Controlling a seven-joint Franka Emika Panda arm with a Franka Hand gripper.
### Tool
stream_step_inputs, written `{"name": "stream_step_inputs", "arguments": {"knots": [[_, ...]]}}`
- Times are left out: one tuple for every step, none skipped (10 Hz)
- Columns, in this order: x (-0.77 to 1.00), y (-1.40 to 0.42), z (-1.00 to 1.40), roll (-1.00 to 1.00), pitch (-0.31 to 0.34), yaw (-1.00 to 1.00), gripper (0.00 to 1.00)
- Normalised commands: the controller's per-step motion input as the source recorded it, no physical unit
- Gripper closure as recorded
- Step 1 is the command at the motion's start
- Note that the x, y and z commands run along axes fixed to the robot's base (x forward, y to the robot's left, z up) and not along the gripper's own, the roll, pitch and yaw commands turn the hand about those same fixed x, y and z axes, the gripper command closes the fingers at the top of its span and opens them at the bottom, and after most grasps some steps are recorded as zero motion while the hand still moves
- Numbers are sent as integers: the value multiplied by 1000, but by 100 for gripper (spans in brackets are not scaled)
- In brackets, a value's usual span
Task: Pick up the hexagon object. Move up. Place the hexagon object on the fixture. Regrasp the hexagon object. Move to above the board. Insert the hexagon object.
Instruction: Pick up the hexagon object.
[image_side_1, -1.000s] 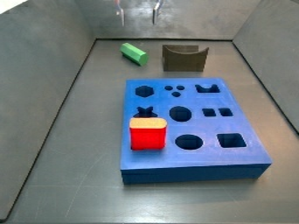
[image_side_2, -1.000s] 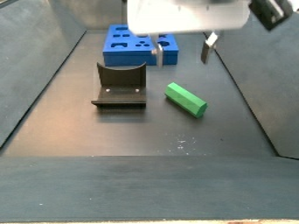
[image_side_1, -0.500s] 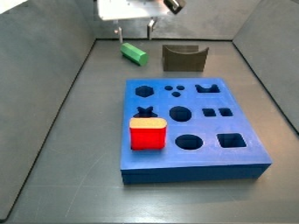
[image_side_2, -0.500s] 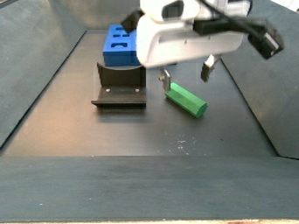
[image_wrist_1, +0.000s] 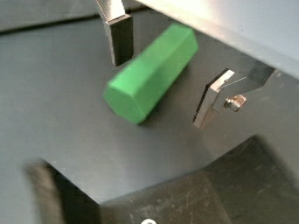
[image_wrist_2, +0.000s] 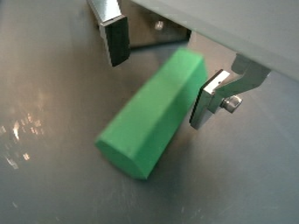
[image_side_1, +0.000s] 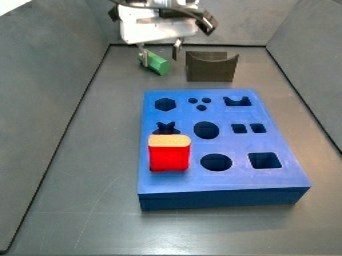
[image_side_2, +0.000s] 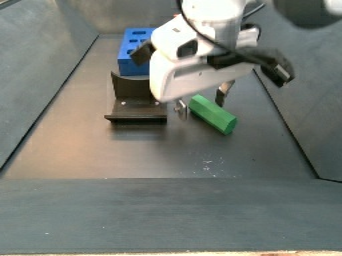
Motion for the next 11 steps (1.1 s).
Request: {"name": "stream_step_inputs", "arguments": {"knots": [[-177, 149, -89, 101, 67, 26, 0], [-57, 109, 0, 131, 116, 0, 0], [0, 0, 0, 7, 16, 0, 0], [-17, 0, 0, 0, -43, 0, 0], [0, 0, 0, 0, 0, 0, 0], [0, 0, 0, 0, 0, 0, 100], [0, 0, 0, 0, 0, 0, 100], [0, 0, 0, 0, 0, 0, 100], [0, 0, 0, 0, 0, 0, 100], [0, 0, 0, 0, 0, 0, 100], [0, 0, 0, 0, 0, 0, 100]]}}
